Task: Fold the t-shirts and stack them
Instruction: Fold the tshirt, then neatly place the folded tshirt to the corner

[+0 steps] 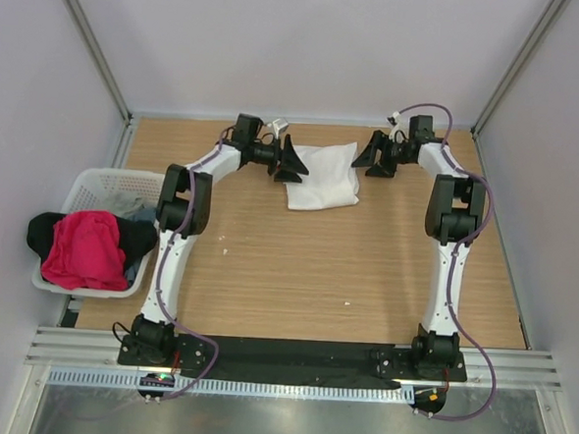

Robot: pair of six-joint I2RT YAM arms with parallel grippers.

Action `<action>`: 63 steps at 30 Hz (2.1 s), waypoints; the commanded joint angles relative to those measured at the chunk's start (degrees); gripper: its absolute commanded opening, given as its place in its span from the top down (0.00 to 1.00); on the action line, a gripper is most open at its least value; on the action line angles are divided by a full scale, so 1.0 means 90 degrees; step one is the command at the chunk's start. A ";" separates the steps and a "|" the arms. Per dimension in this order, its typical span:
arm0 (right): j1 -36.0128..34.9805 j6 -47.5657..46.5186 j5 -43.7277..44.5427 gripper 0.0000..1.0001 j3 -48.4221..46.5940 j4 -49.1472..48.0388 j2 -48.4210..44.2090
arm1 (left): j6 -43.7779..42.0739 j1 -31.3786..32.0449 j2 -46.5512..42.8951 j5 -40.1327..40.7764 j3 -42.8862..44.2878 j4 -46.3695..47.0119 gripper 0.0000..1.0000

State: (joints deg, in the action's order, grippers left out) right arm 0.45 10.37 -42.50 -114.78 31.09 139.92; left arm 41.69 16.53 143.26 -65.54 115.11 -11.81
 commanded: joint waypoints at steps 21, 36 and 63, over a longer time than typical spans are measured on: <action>-0.0050 0.2734 -0.2807 0.22 0.0429 -0.2800 0.0655 | -0.0531 0.0350 0.0244 0.0007 0.0120 -0.0455 0.40; -0.0636 0.0596 -0.1665 0.32 0.0107 -0.0584 0.0557 | -0.0599 0.0321 0.0215 0.0026 0.0081 -0.0582 0.41; 0.0467 -0.3066 0.2182 0.99 -0.0323 0.1623 -0.1054 | -0.3929 -0.0235 -0.0684 0.2760 0.1292 -0.3707 0.38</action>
State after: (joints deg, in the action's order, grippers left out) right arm 2.28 -11.20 -29.76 -116.90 43.92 135.59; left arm 12.51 14.70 140.86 -46.09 124.86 -40.05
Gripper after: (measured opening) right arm 0.127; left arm 0.624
